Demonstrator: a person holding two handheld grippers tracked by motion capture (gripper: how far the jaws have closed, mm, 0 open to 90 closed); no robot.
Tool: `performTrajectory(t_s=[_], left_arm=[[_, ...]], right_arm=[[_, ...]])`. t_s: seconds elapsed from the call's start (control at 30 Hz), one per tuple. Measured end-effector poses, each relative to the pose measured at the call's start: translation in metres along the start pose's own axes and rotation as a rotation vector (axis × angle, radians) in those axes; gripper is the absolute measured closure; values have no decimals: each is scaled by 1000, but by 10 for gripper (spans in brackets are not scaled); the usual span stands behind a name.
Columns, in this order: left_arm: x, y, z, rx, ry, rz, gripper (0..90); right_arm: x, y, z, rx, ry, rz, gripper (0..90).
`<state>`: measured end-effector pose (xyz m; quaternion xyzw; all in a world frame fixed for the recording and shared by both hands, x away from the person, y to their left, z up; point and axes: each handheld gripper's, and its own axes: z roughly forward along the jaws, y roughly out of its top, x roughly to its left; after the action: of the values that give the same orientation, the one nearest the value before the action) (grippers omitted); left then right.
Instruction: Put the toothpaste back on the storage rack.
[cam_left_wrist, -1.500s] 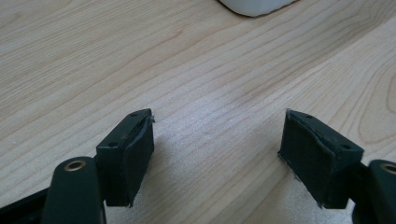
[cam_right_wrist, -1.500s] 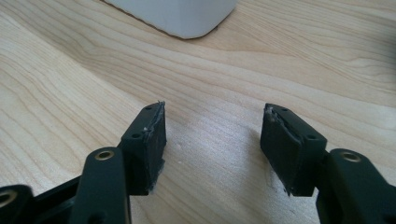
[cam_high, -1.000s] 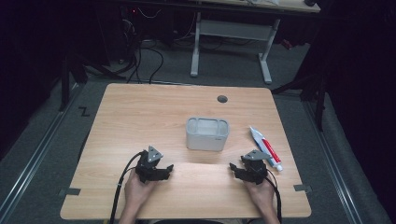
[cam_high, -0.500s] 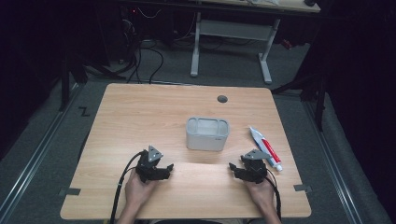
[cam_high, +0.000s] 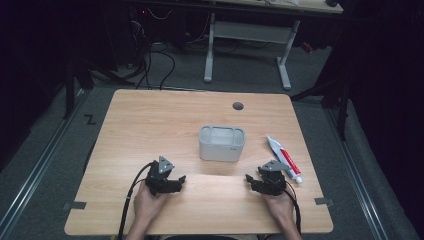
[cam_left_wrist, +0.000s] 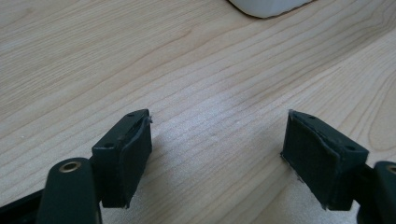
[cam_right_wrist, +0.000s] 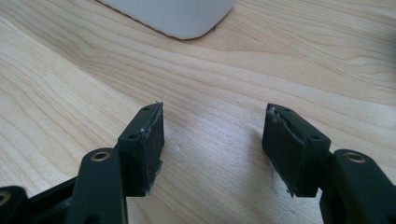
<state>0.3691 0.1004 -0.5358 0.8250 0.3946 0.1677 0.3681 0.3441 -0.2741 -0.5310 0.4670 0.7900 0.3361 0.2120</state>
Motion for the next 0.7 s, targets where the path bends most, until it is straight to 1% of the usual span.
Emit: performTrajectory(t_s=[0.03, 0.07, 0.1, 0.13, 0.27, 0.3, 0.43, 0.7], left_arm=[[0, 0, 0, 0, 0, 0, 242], [0, 0, 0, 0, 0, 0, 242], [0, 0, 0, 0, 0, 1, 242], [0, 0, 0, 0, 0, 0, 242], [0, 0, 0, 0, 0, 0, 242], [0, 0, 0, 0, 0, 0, 242], [0, 0, 0, 0, 0, 0, 242], [0, 0, 0, 0, 1, -2, 242]], right_arm=[[1, 0, -1, -3, -21, -13, 391], [2, 0, -2, -3, -31, -28, 392], [2, 0, -2, -2, -35, -37, 392], [1, -1, -3, -2, -29, -43, 392], [-1, -1, -5, -6, -16, -34, 398], [-3, -1, -8, -16, -9, -19, 401], [-6, 1, -12, -22, -5, -6, 411], [-10, 2, -17, -51, -6, -7, 406]])
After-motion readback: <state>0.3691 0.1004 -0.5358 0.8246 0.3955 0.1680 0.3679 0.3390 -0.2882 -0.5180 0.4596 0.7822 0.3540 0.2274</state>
